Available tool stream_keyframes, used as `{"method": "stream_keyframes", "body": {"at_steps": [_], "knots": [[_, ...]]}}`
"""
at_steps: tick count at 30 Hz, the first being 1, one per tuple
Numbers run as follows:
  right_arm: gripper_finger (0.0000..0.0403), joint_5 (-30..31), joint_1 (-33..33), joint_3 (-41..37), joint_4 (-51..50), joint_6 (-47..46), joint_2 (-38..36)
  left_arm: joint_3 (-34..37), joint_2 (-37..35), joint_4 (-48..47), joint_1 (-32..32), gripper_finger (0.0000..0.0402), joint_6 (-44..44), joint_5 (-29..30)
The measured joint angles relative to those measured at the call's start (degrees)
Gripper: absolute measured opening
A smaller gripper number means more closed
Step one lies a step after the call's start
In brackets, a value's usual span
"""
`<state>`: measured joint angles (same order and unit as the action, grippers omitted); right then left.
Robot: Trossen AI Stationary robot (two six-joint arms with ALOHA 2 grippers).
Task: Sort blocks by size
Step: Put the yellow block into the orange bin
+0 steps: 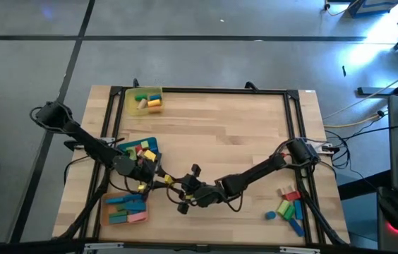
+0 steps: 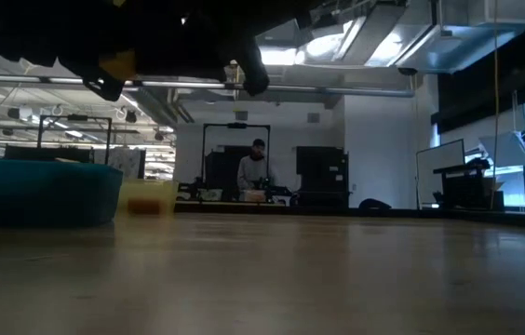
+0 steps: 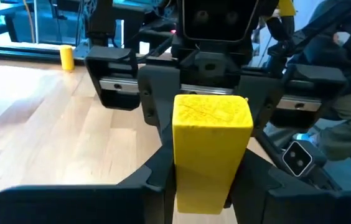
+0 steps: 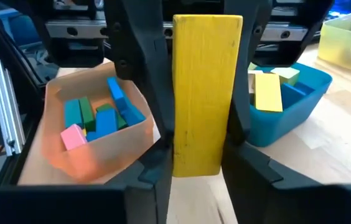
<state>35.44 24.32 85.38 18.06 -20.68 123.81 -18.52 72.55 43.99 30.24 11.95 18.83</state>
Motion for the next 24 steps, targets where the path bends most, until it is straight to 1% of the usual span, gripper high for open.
{"method": "stream_keyframes", "body": {"at_steps": [3,6,8,10,13,16,19,21,24], "knots": [[0.0151,-0.70,-0.28,-0.04,0.82,-0.03,0.00,0.00,-0.03,0.08,0.07,0.0091,-0.73,-0.01],[0.0187,-2.31,-0.31,-0.06,1.01,-0.01,0.00,-0.01,-0.53,-0.89,0.17,0.0091,-1.48,-0.12],[0.0211,-3.32,-0.31,-0.06,1.30,0.01,0.00,-0.74,-2.34,-5.04,0.62,0.0091,-1.39,-0.24],[0.0231,-4.57,-0.31,-0.06,1.20,0.11,0.00,-2.67,-5.32,-14.22,1.49,0.0091,-0.32,-0.21],[0.0254,-6.78,-0.35,-0.04,1.08,0.19,0.00,-7.30,-9.52,-32.04,3.52,0.0091,2.11,-0.51],[0.0266,-7.60,-0.35,0.01,0.56,0.20,0.00,-13.14,-12.04,-49.22,6.06,0.0091,6.51,-0.57],[0.0272,-7.61,-0.35,0.01,-0.16,0.21,0.00,-18.72,-12.63,-64.93,9.51,0.0093,12.78,-0.62],[0.0272,-7.61,-0.35,0.01,-0.28,0.21,0.00,-21.86,-12.57,-73.33,12.14,0.0095,17.66,-1.02],[0.0272,-7.61,-0.35,0.01,-0.67,0.21,0.00,-24.59,-12.55,-80.22,15.85,0.0096,25.09,-3.19]]}}
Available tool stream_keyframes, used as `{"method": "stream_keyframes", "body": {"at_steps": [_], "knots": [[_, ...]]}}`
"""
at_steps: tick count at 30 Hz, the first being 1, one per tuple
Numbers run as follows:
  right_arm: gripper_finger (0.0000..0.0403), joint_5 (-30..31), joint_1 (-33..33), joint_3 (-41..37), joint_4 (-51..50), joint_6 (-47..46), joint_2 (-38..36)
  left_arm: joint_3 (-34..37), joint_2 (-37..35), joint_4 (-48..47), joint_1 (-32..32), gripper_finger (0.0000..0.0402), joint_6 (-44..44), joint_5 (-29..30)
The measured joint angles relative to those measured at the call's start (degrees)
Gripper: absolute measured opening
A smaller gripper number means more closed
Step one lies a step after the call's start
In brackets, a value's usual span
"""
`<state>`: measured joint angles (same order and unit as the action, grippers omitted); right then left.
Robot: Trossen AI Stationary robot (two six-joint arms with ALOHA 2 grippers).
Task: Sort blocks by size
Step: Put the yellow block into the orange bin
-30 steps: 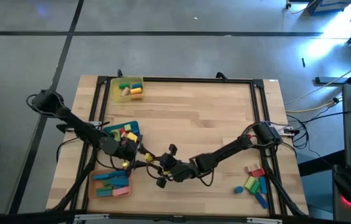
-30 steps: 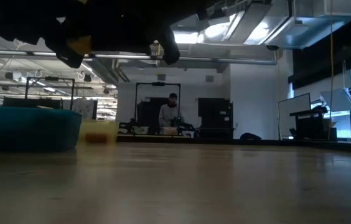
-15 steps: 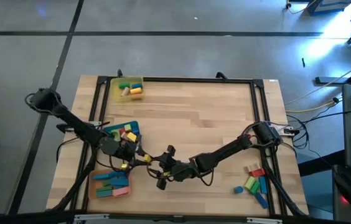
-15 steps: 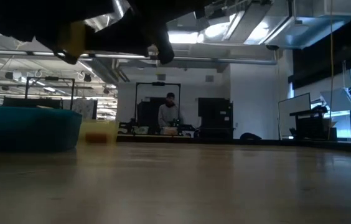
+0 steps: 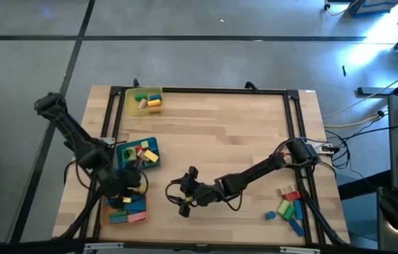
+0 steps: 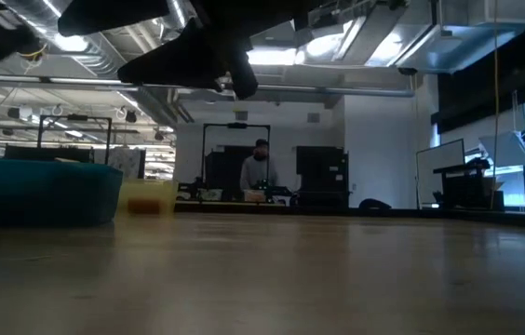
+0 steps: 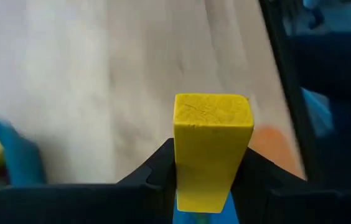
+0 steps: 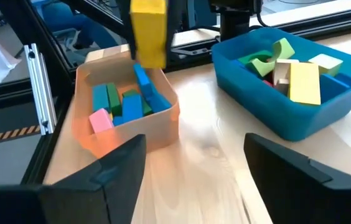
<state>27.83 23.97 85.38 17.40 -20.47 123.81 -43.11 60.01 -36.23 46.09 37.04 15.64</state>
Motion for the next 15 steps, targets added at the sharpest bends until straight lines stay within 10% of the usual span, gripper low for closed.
{"method": "stream_keyframes", "body": {"at_steps": [15], "knots": [[0.0272,-0.02,0.00,0.00,-1.34,-0.15,0.00,-0.30,6.42,-2.18,16.25,0.0099,30.71,-10.76]]}}
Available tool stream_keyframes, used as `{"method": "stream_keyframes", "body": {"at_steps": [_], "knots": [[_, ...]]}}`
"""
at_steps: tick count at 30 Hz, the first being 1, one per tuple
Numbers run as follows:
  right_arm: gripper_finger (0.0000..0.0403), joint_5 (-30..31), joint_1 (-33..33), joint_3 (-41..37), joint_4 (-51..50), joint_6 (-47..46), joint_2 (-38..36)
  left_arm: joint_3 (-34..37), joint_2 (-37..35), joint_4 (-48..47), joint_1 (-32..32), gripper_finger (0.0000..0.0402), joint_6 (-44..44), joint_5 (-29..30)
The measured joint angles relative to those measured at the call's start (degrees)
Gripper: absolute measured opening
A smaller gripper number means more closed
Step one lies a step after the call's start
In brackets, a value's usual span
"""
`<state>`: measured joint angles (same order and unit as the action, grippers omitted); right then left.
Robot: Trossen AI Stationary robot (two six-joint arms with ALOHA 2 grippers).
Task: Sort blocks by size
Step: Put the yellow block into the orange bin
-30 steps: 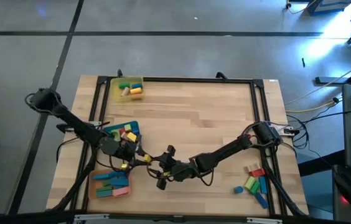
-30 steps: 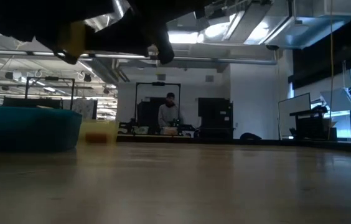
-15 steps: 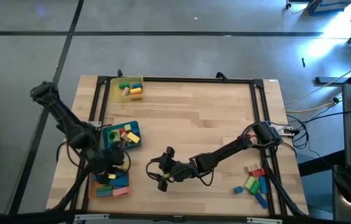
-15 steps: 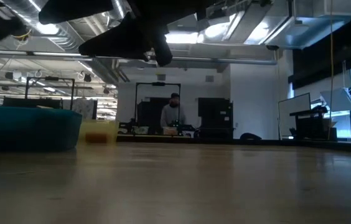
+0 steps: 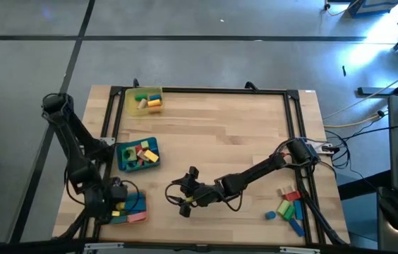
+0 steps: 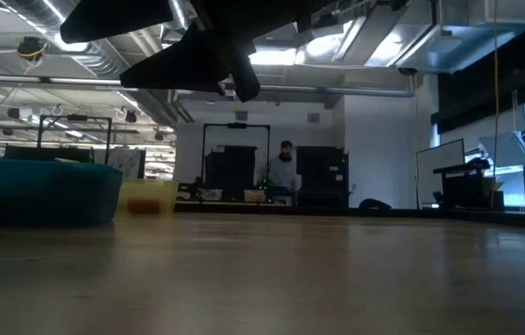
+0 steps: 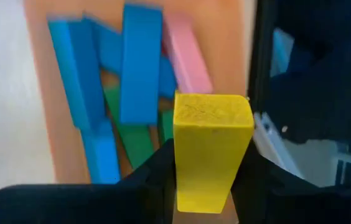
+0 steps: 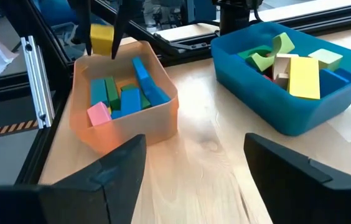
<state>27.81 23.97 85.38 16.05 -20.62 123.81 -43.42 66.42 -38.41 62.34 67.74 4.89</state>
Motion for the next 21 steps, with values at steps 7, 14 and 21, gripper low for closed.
{"method": "stream_keyframes", "body": {"at_steps": [7,14,21], "knots": [[0.0273,-0.50,0.00,0.00,0.00,-0.09,0.00,0.04,6.93,0.91,2.62,0.0100,4.92,-5.19],[0.0273,-0.48,0.00,0.00,0.00,-0.09,0.00,0.07,10.35,0.91,2.63,0.0100,4.65,-6.19],[0.0273,-0.48,0.00,0.00,0.01,-0.10,0.00,0.07,10.46,-1.88,2.00,0.0156,4.66,-6.21]]}}
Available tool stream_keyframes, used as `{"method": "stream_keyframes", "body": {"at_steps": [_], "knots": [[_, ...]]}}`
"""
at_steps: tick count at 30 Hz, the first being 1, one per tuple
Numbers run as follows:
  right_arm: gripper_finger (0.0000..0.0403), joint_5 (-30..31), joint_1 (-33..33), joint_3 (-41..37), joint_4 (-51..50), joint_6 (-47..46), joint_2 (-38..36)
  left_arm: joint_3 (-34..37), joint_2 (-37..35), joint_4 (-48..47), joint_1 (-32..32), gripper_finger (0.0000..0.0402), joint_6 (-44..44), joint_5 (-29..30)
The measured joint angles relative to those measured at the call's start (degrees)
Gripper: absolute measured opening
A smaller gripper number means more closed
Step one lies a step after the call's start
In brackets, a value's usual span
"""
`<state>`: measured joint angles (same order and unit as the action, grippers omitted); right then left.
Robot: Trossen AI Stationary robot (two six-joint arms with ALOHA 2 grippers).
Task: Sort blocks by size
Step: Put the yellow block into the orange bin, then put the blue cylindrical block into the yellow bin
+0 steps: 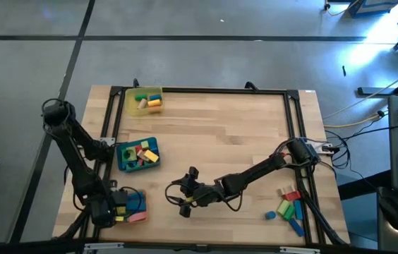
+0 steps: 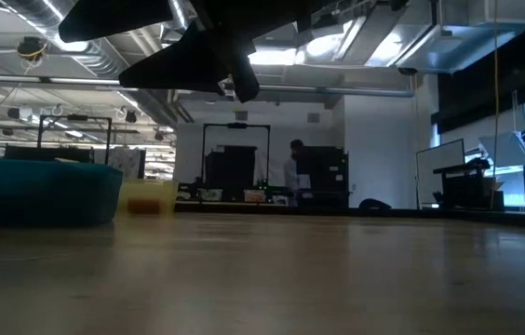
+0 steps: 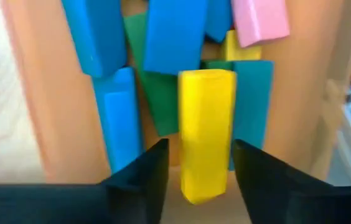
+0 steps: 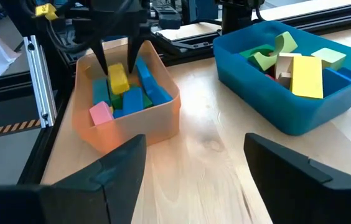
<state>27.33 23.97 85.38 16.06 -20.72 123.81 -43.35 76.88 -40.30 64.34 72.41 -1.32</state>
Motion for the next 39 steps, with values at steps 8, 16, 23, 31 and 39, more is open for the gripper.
{"method": "stream_keyframes", "body": {"at_steps": [8,16,23,31,39], "knots": [[0.0273,0.00,0.00,0.00,-0.28,0.01,0.00,-1.36,-2.23,-2.29,-1.90,0.0206,-1.90,-4.02],[0.0273,-0.02,0.00,0.00,0.53,-0.37,0.00,-4.70,-10.02,-2.25,-2.56,0.0207,-16.25,16.94],[0.0273,-2.89,0.80,-0.02,-8.30,-2.46,-4.41,-2.75,-12.13,3.04,-3.32,0.0207,-32.36,40.60],[0.0273,-1.40,4.60,0.02,-37.13,-14.13,-16.41,8.87,-12.13,33.26,-8.28,0.0208,-48.41,35.68],[0.0273,-1.64,9.69,0.02,-61.67,-36.05,-26.24,19.45,-12.04,58.48,-15.84,0.0208,-55.48,30.12]]}}
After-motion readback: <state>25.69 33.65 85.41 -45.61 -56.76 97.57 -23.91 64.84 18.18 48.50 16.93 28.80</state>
